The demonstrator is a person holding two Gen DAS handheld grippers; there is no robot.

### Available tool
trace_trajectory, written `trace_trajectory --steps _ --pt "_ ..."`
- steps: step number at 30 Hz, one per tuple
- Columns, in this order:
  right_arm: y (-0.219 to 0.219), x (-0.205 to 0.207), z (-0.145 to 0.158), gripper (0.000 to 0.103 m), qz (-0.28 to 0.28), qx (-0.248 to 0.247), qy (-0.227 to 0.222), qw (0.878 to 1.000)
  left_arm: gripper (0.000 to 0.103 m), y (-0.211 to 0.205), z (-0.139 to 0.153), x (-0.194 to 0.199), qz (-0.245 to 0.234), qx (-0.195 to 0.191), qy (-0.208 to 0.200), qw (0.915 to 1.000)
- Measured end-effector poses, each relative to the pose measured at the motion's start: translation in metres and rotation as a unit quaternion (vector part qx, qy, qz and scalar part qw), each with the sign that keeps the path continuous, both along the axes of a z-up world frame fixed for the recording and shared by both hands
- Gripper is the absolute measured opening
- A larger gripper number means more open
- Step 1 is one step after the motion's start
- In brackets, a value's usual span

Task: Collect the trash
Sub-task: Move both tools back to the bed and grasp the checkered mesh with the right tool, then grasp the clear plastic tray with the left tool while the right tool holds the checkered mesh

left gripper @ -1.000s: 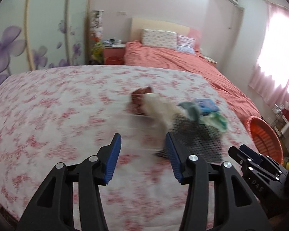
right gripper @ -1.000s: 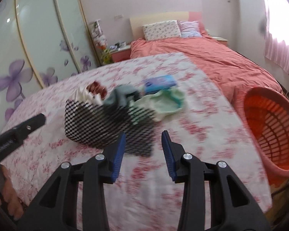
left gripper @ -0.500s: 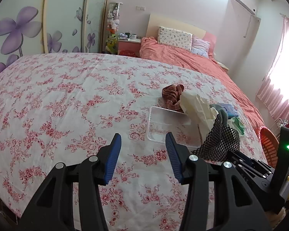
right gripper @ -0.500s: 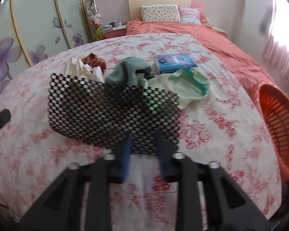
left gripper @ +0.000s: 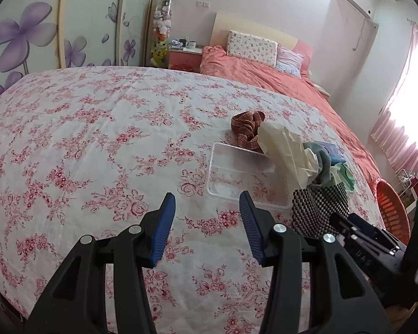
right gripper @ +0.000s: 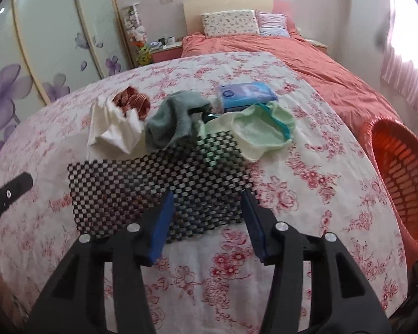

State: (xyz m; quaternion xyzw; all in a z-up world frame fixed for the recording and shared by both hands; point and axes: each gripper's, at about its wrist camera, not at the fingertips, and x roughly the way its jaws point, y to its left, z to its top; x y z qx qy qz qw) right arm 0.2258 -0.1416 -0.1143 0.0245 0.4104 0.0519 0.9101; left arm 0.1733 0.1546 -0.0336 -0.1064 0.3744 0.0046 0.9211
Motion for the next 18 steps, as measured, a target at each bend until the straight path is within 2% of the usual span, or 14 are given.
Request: trace_trajectory --steps 1,3,4,5,7,8,14,18 --pt "0.004 0.001 -0.003 0.049 0.003 -0.014 0.005 1.000 0.048 0.000 0.000 0.000 0.000 0.000 0.000 1.0000" --pt "0.010 -0.003 -0.005 0.041 0.007 -0.040 -0.008 0.999 0.048 0.000 0.000 0.002 0.000 -0.001 0.002 1.0000" --pt "0.012 -0.005 -0.005 0.035 0.013 -0.047 -0.015 0.999 0.048 0.000 0.000 0.002 -0.001 -0.002 0.002 1.0000" --pt "0.013 -0.006 -0.005 0.024 0.019 -0.043 -0.014 0.999 0.048 0.000 0.000 0.002 0.000 -0.002 0.003 1.0000" --pt "0.012 -0.005 -0.003 0.017 0.019 -0.042 -0.012 0.999 0.048 0.000 -0.001 0.003 0.000 -0.002 0.005 1.0000" --pt "0.010 -0.005 -0.003 0.008 0.021 -0.036 -0.011 0.999 0.048 0.000 -0.001 0.004 -0.001 -0.003 0.007 1.0000" --pt "-0.004 -0.008 -0.002 0.005 0.019 -0.026 -0.010 0.999 0.048 -0.001 -0.005 0.007 -0.003 -0.004 0.014 0.9999" --pt "-0.022 -0.013 0.000 0.005 -0.005 -0.007 -0.021 1.000 0.048 -0.005 -0.007 0.008 -0.005 -0.006 0.018 0.9998"
